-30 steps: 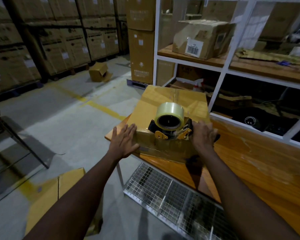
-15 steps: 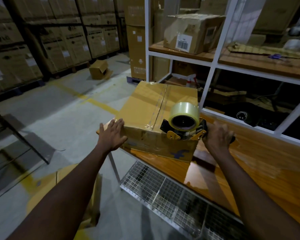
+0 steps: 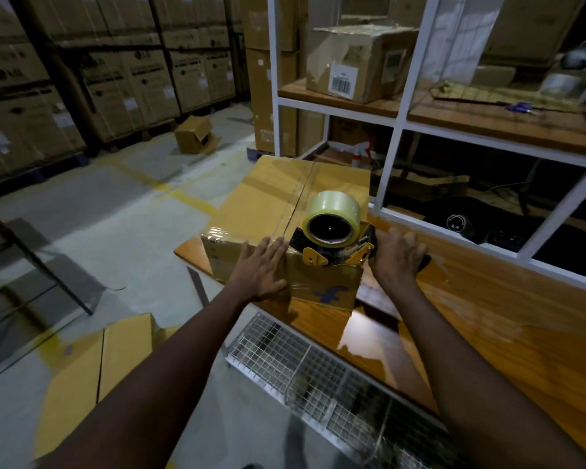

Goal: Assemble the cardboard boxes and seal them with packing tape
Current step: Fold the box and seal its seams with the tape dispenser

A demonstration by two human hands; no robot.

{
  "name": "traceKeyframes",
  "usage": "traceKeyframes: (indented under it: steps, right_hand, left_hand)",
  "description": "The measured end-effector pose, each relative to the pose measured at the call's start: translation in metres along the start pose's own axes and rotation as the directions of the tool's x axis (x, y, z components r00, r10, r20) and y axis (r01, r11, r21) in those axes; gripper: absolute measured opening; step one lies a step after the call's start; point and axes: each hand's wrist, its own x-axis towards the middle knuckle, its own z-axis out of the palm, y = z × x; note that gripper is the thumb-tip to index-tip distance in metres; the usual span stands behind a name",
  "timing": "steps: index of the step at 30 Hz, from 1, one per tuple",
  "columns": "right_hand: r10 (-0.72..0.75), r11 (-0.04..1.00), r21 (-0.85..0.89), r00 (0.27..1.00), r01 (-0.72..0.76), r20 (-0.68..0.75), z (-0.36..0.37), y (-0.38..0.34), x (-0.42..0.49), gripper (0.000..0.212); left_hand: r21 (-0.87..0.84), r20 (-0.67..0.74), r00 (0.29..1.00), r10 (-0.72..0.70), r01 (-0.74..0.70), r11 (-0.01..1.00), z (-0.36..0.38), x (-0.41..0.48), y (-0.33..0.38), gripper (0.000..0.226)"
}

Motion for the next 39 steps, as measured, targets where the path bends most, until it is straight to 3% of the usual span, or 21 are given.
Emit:
traceKeyframes:
  steps: [14, 20, 25, 29, 35, 39]
  right_hand:
    - [0.143, 0.99, 0.013, 0.987, -0.142, -0.07, 0.004, 0.088, -0.019, 0.012]
    - [0.155, 0.988, 0.016, 0.987, -0.155, -0.048, 0.004, 0.086, -0.021, 0.013]
    - [0.157, 0.983, 0.104, 0.987, -0.152, -0.038, 0.005, 0.092, -0.025, 0.01]
    - [0.24, 0.965, 0.124, 0.969, -0.23, -0.066, 0.008, 0.118, -0.039, 0.009]
    - [0.42, 0.895, 0.126, 0.903, -0.428, 0.084, 0.044, 0.131, -0.05, 0.021]
    - [0.399, 0.898, 0.162, 0.912, -0.409, 0.095, 0.044, 0.111, -0.055, 0.019]
  left_hand:
    - [-0.03, 0.002, 0.996, -0.092, 0.092, 0.995, -0.015, 0.002, 0.021, 0.103]
    - [0.018, 0.014, 0.993, 0.116, -0.117, 0.993, -0.03, 0.023, 0.067, 0.084]
    - [0.017, -0.013, 0.994, 0.109, -0.108, 0.994, -0.018, 0.025, 0.078, 0.098]
    - [-0.003, -0.029, 0.994, 0.104, -0.104, 0.995, -0.015, 0.026, 0.076, 0.101]
    - [-0.072, -0.026, 0.997, 0.068, -0.069, 0.995, -0.02, 0.03, 0.094, 0.105]
    - [-0.103, -0.031, 0.997, 0.066, -0.069, 0.992, -0.018, 0.029, 0.102, 0.108]
